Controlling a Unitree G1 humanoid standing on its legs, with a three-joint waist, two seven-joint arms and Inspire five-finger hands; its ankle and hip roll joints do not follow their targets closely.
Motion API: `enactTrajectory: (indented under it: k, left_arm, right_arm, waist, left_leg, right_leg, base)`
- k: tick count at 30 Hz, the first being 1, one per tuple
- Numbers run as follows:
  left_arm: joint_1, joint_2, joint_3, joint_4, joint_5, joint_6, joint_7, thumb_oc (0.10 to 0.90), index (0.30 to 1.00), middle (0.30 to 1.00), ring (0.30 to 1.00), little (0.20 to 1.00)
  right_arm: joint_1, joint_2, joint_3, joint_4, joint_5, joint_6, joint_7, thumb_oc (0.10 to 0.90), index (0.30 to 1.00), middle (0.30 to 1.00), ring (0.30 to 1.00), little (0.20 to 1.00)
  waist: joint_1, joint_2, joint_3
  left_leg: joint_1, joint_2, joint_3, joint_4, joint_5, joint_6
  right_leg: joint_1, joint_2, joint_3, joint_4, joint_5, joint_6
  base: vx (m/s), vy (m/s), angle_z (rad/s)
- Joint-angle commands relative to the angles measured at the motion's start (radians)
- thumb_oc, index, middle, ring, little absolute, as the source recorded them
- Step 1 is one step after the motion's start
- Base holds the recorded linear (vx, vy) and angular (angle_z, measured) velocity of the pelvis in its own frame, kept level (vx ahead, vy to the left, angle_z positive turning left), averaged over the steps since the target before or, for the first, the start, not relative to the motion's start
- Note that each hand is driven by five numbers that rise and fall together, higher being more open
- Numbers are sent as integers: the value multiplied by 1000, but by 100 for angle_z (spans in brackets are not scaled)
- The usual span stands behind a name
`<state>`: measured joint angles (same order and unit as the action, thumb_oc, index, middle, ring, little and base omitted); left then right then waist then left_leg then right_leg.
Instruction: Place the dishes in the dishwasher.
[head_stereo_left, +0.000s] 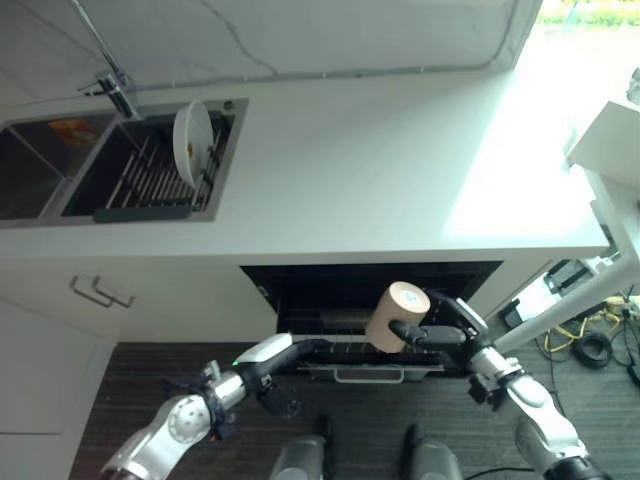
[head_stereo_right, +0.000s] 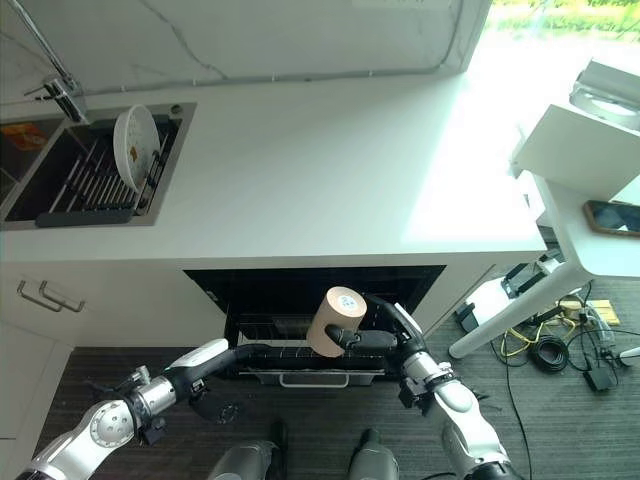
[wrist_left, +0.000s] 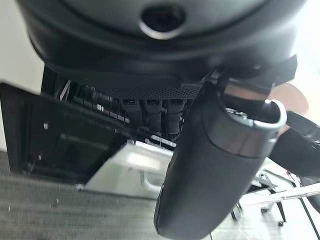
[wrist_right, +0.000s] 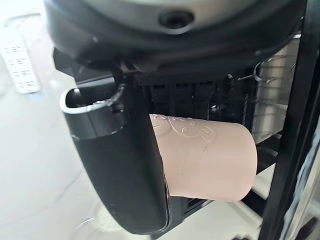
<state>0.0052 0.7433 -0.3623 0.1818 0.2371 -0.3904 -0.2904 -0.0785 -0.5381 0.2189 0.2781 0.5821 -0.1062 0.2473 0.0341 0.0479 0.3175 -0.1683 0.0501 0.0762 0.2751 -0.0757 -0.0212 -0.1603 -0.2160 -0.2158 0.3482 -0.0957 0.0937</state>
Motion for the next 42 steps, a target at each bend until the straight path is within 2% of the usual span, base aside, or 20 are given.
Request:
enactTrajectory:
  k: [1,9,17,20,24,28,29,37,42]
  left_arm:
    - [-76,64,-8,-107,-87,-31,18,800,900,900,900,900]
    - [-201,120,-65,-113,-89,-38,-23,800,900,900,900,900]
    - [-365,192,-137,-114,-107,-53,-74,800,900,900,900,900]
    - [-411,209,-158,-115,-125,-59,-72,800,900,900,900,900]
    - [-460,208,-183,-110,-138,-59,-66,800,900,900,900,900]
    - [-495,201,-209,-104,-131,-73,-50,800,900,900,900,900]
    - [-512,196,-224,-98,-129,-79,-31,800,900,900,900,900]
    - [-530,167,-244,-90,-117,-74,23,800,900,900,900,900]
    - [-519,145,-246,-81,-97,-64,53,800,900,900,900,900]
  right_arm:
    - [-132,-49,-13,-45,-27,-99,-33,400,300,300,300,300]
    - [-251,-96,6,11,-84,-73,-91,400,300,300,300,300]
    - [-412,-126,37,148,-106,-44,-134,400,300,300,300,300]
    - [-472,-133,56,191,-131,-18,-154,400,300,300,300,300]
    - [-523,-134,72,280,-179,-22,-196,400,300,300,300,300]
    - [-562,-137,64,393,-154,-18,-247,400,300,300,300,300]
    - [-586,-138,52,448,-160,-13,-253,400,300,300,300,300]
    - [-595,-109,66,511,-201,4,-291,400,300,300,300,300]
    - [-560,-91,61,518,-221,6,-333,400,300,300,300,300]
  waist:
    - [19,-18,-3]
    - [42,-41,57]
    - [60,-61,126]
    - [67,-56,143]
    - [75,-44,160]
    - [79,-25,177]
    - [79,-12,189]
    - [60,18,202]
    - [44,21,202]
  left_leg:
    - [18,44,-21,25,-78,-17]
    - [-8,39,-38,25,-67,-12]
    - [-53,41,-50,25,-52,-16]
    - [-67,37,-55,25,-48,-17]
    - [-77,31,-61,25,-44,-17]
    - [-88,25,-63,25,-43,-18]
    - [-95,20,-64,25,-43,-18]
    - [-104,16,-49,25,-45,-18]
    - [-104,18,-38,25,-47,-19]
  right_leg:
    - [23,-7,50,-48,-15,76]
    - [7,-7,46,-48,5,84]
    - [-22,-8,34,-48,24,85]
    - [-33,-11,30,-48,27,84]
    - [-39,-16,27,-48,28,82]
    - [-49,-25,24,-48,30,80]
    - [-57,-29,26,-48,31,80]
    - [-76,-32,36,-48,32,73]
    - [-82,-27,44,-48,31,69]
  base:
    - [-39,-13,5]
    - [-37,-41,5]
    - [-66,-56,13]
    - [-47,1,3]
    - [-33,15,3]
    - [-47,40,4]
    - [-62,68,4]
    - [-25,53,-2]
    - [-1,14,0]
